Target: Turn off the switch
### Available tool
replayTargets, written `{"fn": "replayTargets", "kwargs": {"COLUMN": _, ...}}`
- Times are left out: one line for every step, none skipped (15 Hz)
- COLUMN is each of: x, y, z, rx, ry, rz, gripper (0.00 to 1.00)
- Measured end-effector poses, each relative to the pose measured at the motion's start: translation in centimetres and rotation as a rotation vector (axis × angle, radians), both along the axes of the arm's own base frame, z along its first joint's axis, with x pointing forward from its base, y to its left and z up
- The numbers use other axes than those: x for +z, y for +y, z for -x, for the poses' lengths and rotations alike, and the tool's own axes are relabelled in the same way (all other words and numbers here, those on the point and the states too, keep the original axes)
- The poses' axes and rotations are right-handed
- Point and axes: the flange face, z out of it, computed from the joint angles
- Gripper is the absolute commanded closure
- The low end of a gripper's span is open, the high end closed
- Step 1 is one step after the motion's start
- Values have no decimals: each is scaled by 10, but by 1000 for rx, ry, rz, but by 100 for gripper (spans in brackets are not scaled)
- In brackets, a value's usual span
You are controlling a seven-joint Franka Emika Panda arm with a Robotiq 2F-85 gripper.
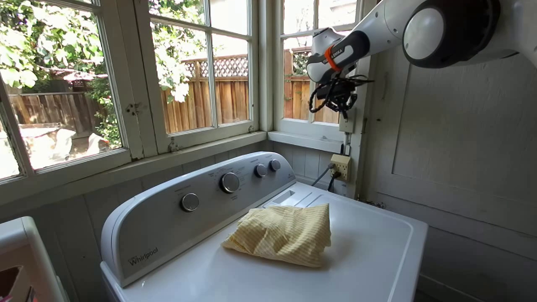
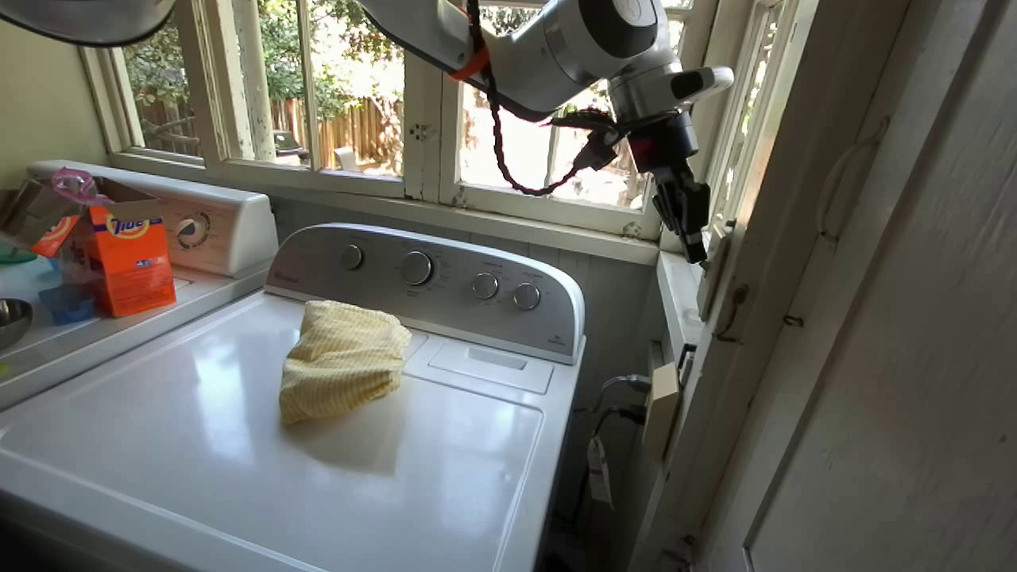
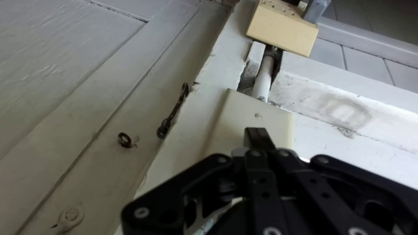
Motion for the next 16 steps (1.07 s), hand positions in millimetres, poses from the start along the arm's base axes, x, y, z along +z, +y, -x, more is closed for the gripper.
{"fn": "replayTargets", "kwargs": {"x": -1, "y": -1, "z": -1, "rx": -1, "ry": -1, "rz": 0, "gripper": 100}}
{"fn": "replayTargets", "kwargs": {"x": 0, "y": -1, "z": -1, "rx": 0, "ry": -3, "rz": -1, "gripper": 100}}
{"fn": "replayTargets", "kwargs": {"x": 0, "y": -1, "z": -2, "rx": 0, "ry": -4, "rz": -1, "gripper": 100}}
{"fn": "replayTargets", "kwargs": {"x": 0, "y": -1, "z": -2, "rx": 0, "ry": -4, "rz": -1, "gripper": 100}}
{"fn": "replayTargets", "kwargs": {"x": 0, "y": 0, "z": -2, "rx": 1, "ry": -5, "rz": -3, "gripper": 100}}
{"fn": "replayTargets", "kwargs": {"x": 0, "y": -1, "z": -2, "rx": 1, "ry": -4, "rz": -5, "gripper": 100}}
{"fn": "replayTargets", "kwargs": {"x": -1, "y": -1, "z": -2, "rx": 4, "ry": -2, "rz": -8, "gripper": 100}}
{"fn": "replayTargets", "kwargs": {"x": -1, "y": -1, "z": -2, "rx": 10, "ry": 6, "rz": -11, "gripper": 100}}
{"fn": "replayTargets", "kwargs": {"x": -2, "y": 0, "z": -1, "rx": 15, "ry": 18, "rz": -12, "gripper": 100}}
{"fn": "replayTargets", "kwargs": {"x": -4, "y": 0, "z": -1, "rx": 22, "ry": 29, "rz": -12, "gripper": 100}}
{"fn": "replayTargets", "kwargs": {"x": -5, "y": 1, "z": -1, "rx": 26, "ry": 41, "rz": -12, "gripper": 100}}
{"fn": "replayTargets", "kwargs": {"x": -6, "y": 1, "z": -2, "rx": 30, "ry": 52, "rz": -11, "gripper": 100}}
{"fn": "replayTargets", "kwargs": {"x": -7, "y": 1, "z": -2, "rx": 32, "ry": 64, "rz": -12, "gripper": 100}}
{"fn": "replayTargets", "kwargs": {"x": -10, "y": 2, "z": -1, "rx": 32, "ry": 77, "rz": -13, "gripper": 100}}
{"fn": "replayTargets", "kwargs": {"x": -13, "y": 1, "z": -1, "rx": 35, "ry": 95, "rz": -14, "gripper": 100}}
{"fn": "replayTargets", "kwargs": {"x": -18, "y": 0, "z": 0, "rx": 38, "ry": 112, "rz": -14, "gripper": 100}}
